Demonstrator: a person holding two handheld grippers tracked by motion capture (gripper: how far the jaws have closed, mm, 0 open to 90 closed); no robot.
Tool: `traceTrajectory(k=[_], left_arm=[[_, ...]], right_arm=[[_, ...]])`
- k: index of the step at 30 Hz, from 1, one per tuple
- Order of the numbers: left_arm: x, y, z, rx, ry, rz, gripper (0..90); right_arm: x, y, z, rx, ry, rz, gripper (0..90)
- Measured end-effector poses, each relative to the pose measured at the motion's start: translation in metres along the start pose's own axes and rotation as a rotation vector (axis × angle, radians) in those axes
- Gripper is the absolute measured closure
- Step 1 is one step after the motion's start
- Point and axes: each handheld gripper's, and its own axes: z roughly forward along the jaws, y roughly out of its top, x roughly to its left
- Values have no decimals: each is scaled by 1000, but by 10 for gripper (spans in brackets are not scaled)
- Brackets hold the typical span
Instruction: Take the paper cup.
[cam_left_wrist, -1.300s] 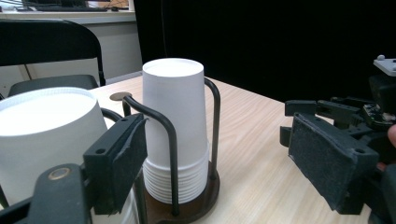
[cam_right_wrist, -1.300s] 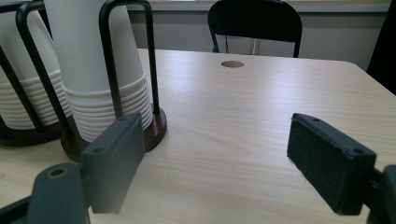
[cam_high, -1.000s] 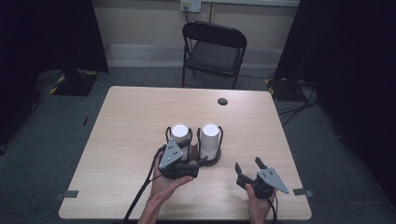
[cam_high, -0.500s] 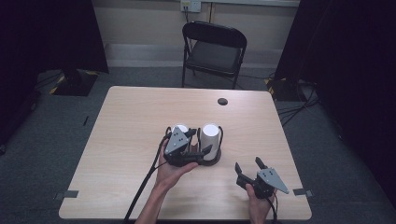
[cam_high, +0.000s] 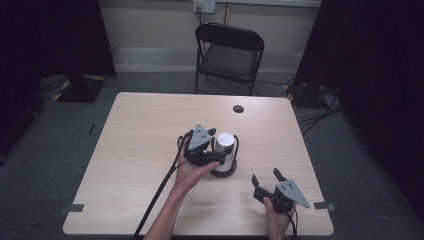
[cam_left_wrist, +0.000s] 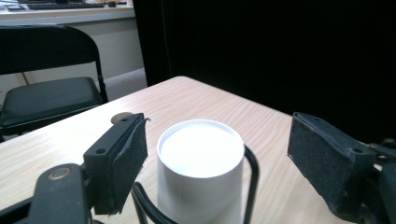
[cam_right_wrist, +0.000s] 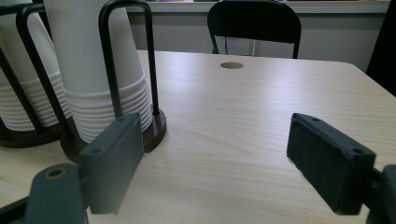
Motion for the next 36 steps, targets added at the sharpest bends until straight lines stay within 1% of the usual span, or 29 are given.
traceTrajectory(k=[1, 3, 5, 6, 7, 9, 11, 14, 16, 18, 20, 21, 23, 25, 28, 29, 31, 32, 36], left_arm=[[1, 0, 2, -3, -8, -2, 198], [3, -1, 5, 2, -5, -1, 195], [4, -1, 8, 17, -8, -3, 183], [4, -1, 10, 25, -2, -1, 181], [5, -1, 12, 28, -8, -3, 181], [5, -1, 15, 30, -6, -4, 182], [5, -1, 19, 48, -3, 11, 187], [6, -2, 24, 59, 2, 5, 191], [6, -4, 26, 63, 2, 11, 200], [5, -5, 28, 67, -2, 4, 215], [4, -5, 30, 78, 7, 6, 231], [4, -5, 31, 84, 11, 19, 242], [3, -6, 32, 84, 10, 20, 254], [3, -7, 33, 93, 22, 31, 261], [3, -7, 32, 88, 28, 31, 277], [3, -7, 32, 86, 38, 45, 287], [1, -7, 33, 83, 35, 52, 321], [1, -7, 33, 82, 33, 46, 349], [2, -6, 32, 85, 34, 37, 354]], right_arm=[[0, 0, 0, 1, 1, -1, 182], [0, 0, 0, -2, -2, -2, 182], [0, 0, 0, -2, -2, -1, 182], [0, 0, 0, -2, 0, -2, 182], [0, 0, 0, 0, 1, -3, 182], [0, 0, 0, 1, 1, -4, 182], [0, 0, 0, 0, 3, -4, 182], [0, 0, 0, 2, 7, -3, 182], [0, 0, 0, 2, 7, -5, 182], [0, 0, 0, 2, 7, -5, 182], [0, 0, 0, 4, 7, -5, 182], [0, 0, 0, 4, 7, -5, 182], [0, 0, 0, 3, 8, -5, 182], [0, 0, 0, -2, 8, -5, 182], [0, 0, 0, 0, 10, -5, 182], [0, 0, 0, 2, 8, -7, 183], [1, 0, 0, 5, 3, -12, 184], [1, 0, 1, 5, 3, -16, 184], [1, 0, 0, 0, 2, -12, 184]])
